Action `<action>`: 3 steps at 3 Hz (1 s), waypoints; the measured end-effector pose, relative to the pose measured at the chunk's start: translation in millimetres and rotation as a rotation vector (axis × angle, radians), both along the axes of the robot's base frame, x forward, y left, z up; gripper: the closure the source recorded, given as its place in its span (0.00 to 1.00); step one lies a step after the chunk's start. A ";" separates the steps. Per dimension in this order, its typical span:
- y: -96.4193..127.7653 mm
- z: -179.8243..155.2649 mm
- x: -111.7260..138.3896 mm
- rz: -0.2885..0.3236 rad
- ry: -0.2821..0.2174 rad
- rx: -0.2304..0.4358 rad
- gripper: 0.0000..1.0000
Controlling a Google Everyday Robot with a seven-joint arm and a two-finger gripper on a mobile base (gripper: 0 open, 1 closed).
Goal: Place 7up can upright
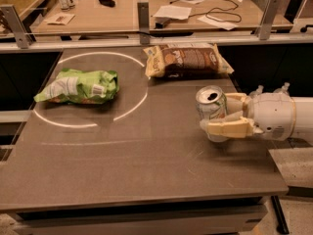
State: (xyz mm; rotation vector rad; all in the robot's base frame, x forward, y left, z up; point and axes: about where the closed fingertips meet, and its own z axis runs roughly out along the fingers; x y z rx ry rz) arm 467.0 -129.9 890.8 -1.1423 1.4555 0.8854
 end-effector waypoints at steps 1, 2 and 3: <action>2.2 -7.9 11.1 -0.060 -0.081 0.091 1.00; 0.7 -11.0 24.2 -0.096 -0.189 0.169 1.00; 1.6 -13.5 28.0 -0.077 -0.233 0.183 1.00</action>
Offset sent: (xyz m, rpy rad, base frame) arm 0.0379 -0.0091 -0.0175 0.2613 -0.3322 -0.1494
